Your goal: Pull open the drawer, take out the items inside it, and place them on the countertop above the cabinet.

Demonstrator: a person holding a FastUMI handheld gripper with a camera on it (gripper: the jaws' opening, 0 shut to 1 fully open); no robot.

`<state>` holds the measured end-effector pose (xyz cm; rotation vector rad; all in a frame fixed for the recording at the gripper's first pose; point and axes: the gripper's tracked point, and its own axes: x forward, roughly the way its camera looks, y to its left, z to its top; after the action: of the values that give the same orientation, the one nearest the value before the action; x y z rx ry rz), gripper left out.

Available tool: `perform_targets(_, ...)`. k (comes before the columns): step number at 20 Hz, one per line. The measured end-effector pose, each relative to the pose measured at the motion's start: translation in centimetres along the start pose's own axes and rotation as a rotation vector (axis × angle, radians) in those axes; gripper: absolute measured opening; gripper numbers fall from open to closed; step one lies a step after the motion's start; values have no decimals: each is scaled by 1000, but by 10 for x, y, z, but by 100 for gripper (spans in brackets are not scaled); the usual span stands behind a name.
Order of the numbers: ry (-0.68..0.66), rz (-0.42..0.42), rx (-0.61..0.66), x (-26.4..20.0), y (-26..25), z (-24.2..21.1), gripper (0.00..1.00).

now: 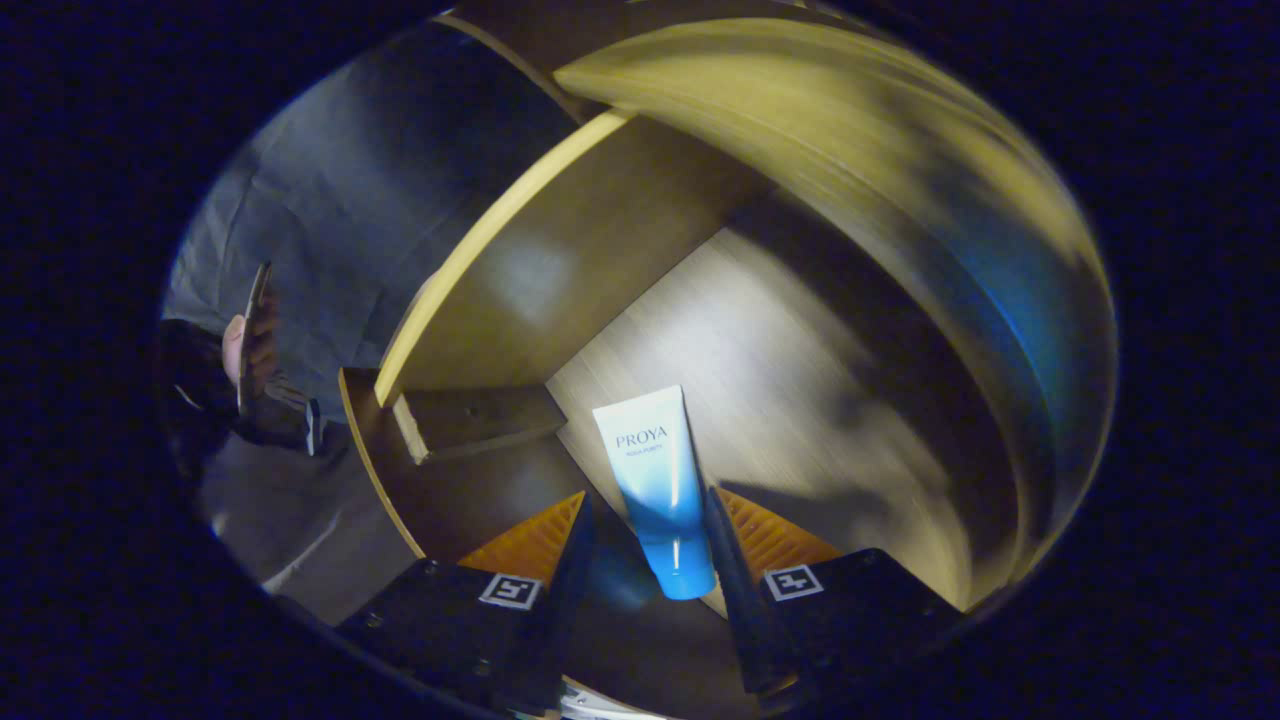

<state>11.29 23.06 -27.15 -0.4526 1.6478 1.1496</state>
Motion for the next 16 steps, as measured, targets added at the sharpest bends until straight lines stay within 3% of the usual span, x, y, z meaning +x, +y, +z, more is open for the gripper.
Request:
perform_targets(6, 56, -4, 47, 3, 0, -8, 66)
perform_targets(8, 44, -59, 55, 7, -7, -8, 66)
perform_targets(11, 50, -62, 59, 8, -7, -7, 29)
perform_targets(13, 33, -84, 50, 6, -9, -6, 19)
perform_targets(16, -41, -165, 36, -2, -20, 5, 19)
